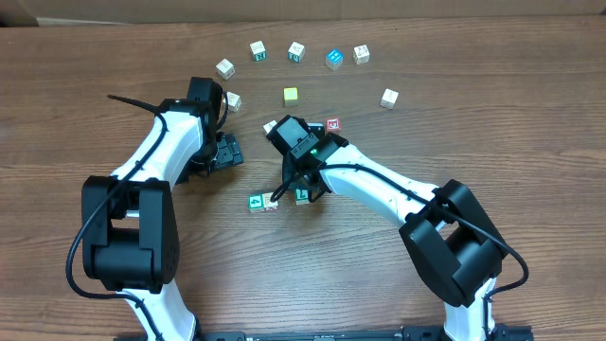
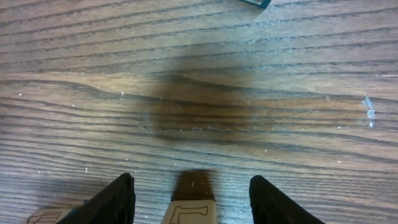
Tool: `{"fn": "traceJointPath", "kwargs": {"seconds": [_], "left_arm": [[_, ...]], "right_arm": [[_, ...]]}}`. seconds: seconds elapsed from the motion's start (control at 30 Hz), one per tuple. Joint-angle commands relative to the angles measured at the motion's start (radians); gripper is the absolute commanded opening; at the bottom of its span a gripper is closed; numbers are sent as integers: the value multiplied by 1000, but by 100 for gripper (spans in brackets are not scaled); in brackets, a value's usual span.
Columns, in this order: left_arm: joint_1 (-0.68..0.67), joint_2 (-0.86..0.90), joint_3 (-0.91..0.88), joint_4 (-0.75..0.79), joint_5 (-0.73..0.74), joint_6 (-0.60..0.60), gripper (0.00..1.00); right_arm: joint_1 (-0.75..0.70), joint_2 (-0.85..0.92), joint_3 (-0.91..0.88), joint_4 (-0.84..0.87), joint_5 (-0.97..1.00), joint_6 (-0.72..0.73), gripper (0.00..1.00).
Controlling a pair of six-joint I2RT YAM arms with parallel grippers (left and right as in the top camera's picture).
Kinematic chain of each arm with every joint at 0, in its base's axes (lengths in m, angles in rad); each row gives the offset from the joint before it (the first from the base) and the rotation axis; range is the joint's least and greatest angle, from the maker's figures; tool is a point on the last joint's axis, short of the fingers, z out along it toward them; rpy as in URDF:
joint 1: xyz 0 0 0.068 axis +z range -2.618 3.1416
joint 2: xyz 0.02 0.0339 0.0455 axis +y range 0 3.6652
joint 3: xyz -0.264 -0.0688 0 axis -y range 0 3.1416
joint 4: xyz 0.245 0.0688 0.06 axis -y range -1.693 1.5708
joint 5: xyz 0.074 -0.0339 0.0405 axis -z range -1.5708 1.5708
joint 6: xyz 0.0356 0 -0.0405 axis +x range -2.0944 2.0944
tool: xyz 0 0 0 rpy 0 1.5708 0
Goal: Form a horizontal line
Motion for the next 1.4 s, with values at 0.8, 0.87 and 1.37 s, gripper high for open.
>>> {"fn": "traceJointPath", "kwargs": {"seconds": [0.8, 0.87, 1.37], "left_arm": [[-2, 10, -3, 1, -12, -3, 100], [-2, 10, -3, 1, -12, -3, 100], [-2, 10, -3, 1, -12, -3, 99]], "right_arm": [[-27, -13, -6, -54, 80, 2, 57], [-27, -13, -6, -72, 109, 16, 57], [-27, -13, -6, -94, 127, 34, 100]]}}
